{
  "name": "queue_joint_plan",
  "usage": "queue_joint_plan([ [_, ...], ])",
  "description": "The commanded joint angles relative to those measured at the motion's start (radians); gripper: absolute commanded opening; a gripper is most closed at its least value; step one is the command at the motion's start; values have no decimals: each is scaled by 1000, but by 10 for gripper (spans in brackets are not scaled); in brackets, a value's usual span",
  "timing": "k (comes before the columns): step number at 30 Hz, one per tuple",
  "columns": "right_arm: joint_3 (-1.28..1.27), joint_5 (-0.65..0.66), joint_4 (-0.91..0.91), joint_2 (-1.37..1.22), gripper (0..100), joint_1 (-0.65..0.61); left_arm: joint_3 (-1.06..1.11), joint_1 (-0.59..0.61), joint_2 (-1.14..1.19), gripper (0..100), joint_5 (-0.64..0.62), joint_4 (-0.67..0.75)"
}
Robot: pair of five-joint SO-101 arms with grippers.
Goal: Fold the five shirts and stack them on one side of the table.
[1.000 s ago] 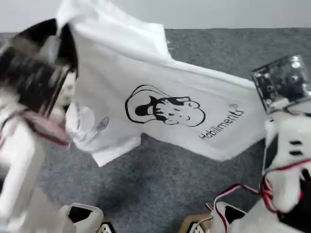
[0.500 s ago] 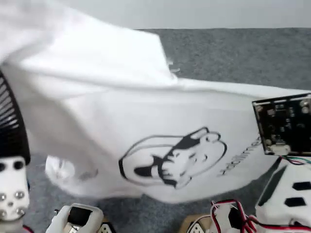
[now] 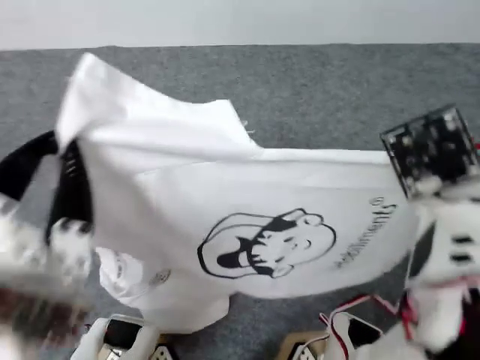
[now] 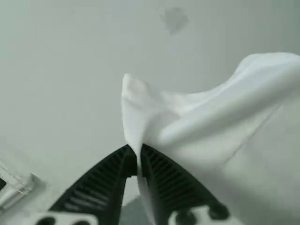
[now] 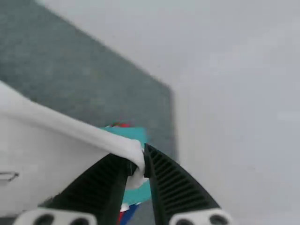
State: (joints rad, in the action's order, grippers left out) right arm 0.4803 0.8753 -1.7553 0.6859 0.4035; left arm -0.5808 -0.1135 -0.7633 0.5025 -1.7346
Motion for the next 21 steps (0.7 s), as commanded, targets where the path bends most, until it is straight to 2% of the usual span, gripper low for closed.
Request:
queue_joint_plan([
  [1,-192,12,-30,-16,10,-71,248,0,15,3,2,28],
  [3,-324,11,8,-16,10,-119,420,0,15,3,2,121],
  [6,-519,9,154,-16,10,-154,671,0,15,3,2,333],
  [13,-930,-11,710,-19,10,-197,1159,2,60,3,0,967],
  [17,-1048,-11,987,-93,10,-213,1213,63,224,3,-34,1221],
  [21,-1039,-12,1188,-222,10,-209,1116,130,437,3,-118,1405],
])
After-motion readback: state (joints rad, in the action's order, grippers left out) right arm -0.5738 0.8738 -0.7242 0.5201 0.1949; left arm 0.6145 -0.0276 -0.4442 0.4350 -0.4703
